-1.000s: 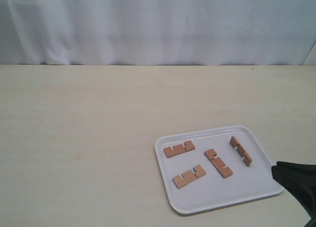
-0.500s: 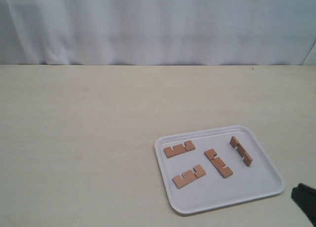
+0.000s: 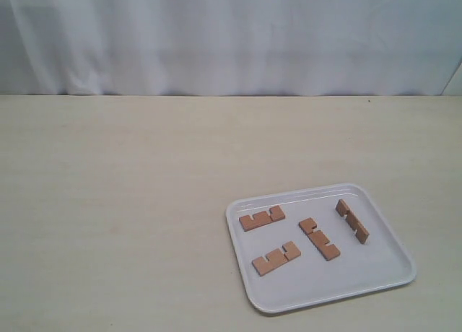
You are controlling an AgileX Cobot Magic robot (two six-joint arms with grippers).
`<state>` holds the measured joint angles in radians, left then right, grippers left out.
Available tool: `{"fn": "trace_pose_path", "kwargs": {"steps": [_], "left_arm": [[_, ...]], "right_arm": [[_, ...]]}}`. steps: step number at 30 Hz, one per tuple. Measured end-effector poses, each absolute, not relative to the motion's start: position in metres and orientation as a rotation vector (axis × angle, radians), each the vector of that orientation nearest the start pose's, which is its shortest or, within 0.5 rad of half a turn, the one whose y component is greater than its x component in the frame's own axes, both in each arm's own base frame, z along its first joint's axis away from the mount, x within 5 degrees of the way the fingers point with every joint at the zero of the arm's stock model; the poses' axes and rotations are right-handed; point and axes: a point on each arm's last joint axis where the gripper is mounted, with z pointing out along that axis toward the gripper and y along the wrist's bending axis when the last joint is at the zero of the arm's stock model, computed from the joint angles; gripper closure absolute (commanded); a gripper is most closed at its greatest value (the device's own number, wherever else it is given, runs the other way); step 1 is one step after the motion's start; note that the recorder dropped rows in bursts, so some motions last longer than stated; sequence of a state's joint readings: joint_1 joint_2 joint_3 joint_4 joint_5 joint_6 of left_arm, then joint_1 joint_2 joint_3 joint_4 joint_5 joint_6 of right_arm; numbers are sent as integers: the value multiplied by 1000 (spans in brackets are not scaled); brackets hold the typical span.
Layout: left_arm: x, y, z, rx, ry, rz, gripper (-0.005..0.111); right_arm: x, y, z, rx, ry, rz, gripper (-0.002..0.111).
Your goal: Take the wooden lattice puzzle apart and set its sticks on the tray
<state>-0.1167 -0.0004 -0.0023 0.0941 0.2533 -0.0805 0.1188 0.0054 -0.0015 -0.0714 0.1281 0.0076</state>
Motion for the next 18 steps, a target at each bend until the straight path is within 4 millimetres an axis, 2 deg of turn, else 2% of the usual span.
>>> {"fn": "trace_pose_path", "kwargs": {"steps": [18], "left_arm": [[55, -4, 191, 93, 1731, -58, 107]], "right_arm": [[57, 6, 202, -136, 1603, 33, 104]]}}
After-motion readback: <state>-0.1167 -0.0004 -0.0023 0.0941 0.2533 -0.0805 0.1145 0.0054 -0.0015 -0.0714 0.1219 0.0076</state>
